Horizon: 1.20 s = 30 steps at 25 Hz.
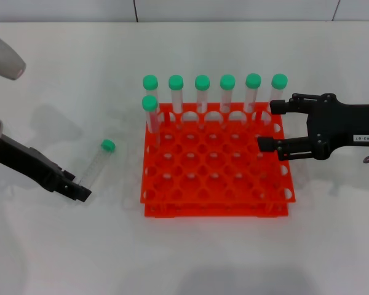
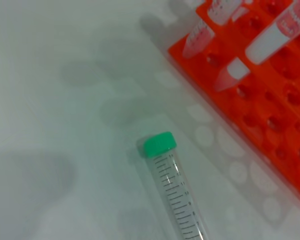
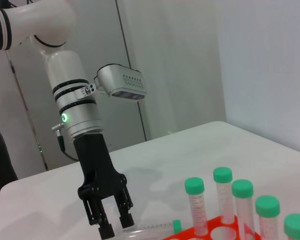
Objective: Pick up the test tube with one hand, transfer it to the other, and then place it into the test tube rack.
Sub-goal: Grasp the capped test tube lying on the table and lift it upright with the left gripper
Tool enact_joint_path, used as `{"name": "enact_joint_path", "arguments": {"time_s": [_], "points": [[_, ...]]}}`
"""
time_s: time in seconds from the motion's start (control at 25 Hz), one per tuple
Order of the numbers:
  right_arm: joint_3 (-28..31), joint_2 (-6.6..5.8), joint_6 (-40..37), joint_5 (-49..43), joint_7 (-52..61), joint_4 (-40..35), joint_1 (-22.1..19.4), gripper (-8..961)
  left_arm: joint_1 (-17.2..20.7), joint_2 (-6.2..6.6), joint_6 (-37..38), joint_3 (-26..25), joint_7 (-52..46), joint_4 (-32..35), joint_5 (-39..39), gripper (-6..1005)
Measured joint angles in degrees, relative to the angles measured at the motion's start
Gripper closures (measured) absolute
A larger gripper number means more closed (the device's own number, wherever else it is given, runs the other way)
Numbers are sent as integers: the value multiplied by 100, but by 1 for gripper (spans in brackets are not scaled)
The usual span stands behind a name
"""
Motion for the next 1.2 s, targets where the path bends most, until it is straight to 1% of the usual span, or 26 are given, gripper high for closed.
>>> {"name": "enact_joint_path", "arguments": {"time_s": [0.24, 1.2], "points": [[0, 2, 0, 6, -15, 0, 2, 96, -112, -48, -11, 14, -91, -1, 129, 371], [0, 2, -1, 18, -27, -26, 3, 96, -179, -65, -155, 221, -295, -8, 222, 377]]}}
